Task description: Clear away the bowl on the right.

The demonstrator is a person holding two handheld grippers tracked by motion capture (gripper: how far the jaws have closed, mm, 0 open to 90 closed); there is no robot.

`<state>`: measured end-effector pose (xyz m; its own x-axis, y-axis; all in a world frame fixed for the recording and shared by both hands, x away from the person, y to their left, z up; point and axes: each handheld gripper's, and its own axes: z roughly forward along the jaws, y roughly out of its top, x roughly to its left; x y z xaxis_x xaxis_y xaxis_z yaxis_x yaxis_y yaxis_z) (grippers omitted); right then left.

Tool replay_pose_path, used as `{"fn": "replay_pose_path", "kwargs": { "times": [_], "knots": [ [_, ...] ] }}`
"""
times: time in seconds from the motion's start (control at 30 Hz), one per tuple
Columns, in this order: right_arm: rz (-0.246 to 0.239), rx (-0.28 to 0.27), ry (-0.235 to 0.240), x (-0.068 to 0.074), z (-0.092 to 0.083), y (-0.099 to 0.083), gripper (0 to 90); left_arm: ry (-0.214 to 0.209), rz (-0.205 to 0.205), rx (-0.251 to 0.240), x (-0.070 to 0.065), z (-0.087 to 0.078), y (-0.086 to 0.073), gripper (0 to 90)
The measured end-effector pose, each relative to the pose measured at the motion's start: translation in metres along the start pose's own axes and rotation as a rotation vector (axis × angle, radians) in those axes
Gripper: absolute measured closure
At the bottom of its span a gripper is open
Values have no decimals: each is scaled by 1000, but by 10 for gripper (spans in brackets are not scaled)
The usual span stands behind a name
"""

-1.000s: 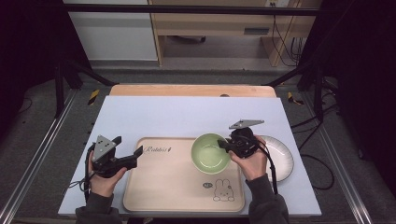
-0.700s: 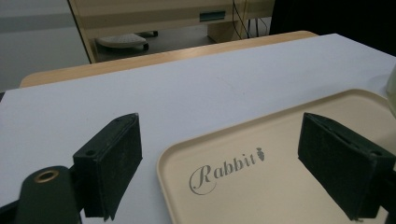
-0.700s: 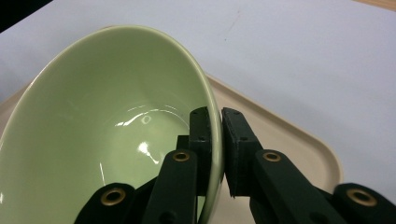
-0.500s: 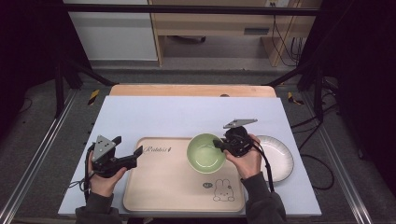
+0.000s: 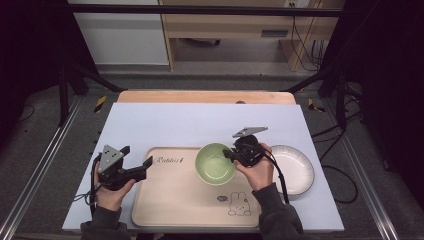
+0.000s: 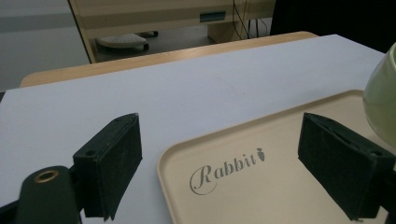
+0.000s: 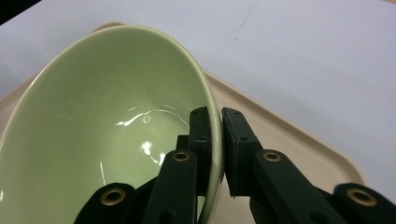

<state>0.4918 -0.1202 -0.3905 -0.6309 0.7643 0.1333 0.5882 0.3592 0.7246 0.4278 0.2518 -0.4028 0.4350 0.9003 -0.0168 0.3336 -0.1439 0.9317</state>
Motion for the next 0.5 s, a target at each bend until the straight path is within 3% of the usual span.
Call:
{"fn": "replay_pose_path", "kwargs": {
  "times": [0.5],
  "knots": [
    [-10,18,10,5,19,3,831,-2,2,2,0,0,0,132]
  ]
}}
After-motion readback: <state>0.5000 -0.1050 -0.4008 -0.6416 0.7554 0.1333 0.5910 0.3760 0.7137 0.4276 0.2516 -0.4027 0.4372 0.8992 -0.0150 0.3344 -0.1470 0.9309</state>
